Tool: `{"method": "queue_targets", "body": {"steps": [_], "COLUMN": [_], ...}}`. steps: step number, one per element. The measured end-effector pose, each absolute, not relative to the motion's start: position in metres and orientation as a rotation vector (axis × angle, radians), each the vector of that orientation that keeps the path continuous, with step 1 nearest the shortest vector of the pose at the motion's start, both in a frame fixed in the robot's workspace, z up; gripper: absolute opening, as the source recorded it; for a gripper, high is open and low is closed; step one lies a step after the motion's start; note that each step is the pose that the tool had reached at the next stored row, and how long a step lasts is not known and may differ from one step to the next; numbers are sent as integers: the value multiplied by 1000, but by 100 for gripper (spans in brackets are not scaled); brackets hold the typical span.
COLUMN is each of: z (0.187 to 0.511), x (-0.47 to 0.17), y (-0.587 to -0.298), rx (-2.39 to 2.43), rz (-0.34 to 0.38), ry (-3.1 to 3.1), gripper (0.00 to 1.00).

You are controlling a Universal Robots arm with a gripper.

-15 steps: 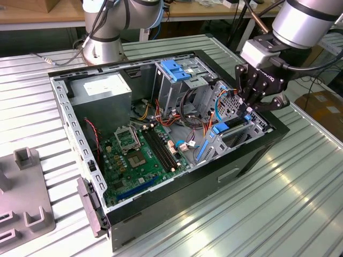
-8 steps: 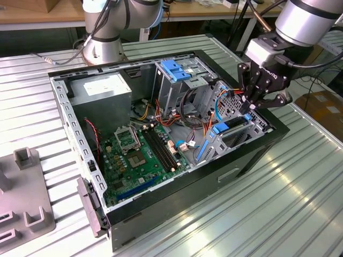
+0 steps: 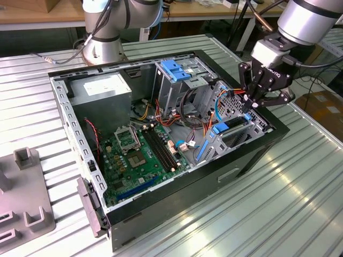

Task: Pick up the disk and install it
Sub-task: 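Insert the first disk wire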

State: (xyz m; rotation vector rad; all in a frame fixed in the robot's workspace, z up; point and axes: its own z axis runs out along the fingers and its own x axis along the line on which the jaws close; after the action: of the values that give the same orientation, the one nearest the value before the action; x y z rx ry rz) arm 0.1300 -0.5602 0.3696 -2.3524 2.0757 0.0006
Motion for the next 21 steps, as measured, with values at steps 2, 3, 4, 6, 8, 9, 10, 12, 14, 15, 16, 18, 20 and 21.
{"method": "queue_targets", "body": {"steps": [2,3,4,6,8,9,10,12,14,15,16,18,20,21], "z": [370,370,370,370,370,370,370,372,375,375,375,376,375,375], "x": [132,133,134,137,140,141,142,144,145,145,145,146,148,149], "y": [-559,-558,-557,-555,-552,-551,-550,-549,-548,-547,-547,-547,-545,-544], "rx": [-2362,-2365,-2370,-2383,-2401,-2404,-2409,-2421,-2441,-2453,-2462,-2492,-2509,-2516], "rz": [1,1,1,1,1,1,3,8,16,18,18,17,17,17], "ry": [2065,2061,2056,2041,2019,2016,2012,2002,1984,1969,1958,1921,1899,1890], "gripper": [10,10,10,10,10,10,10,10,10,10,10,10,24,24]}}
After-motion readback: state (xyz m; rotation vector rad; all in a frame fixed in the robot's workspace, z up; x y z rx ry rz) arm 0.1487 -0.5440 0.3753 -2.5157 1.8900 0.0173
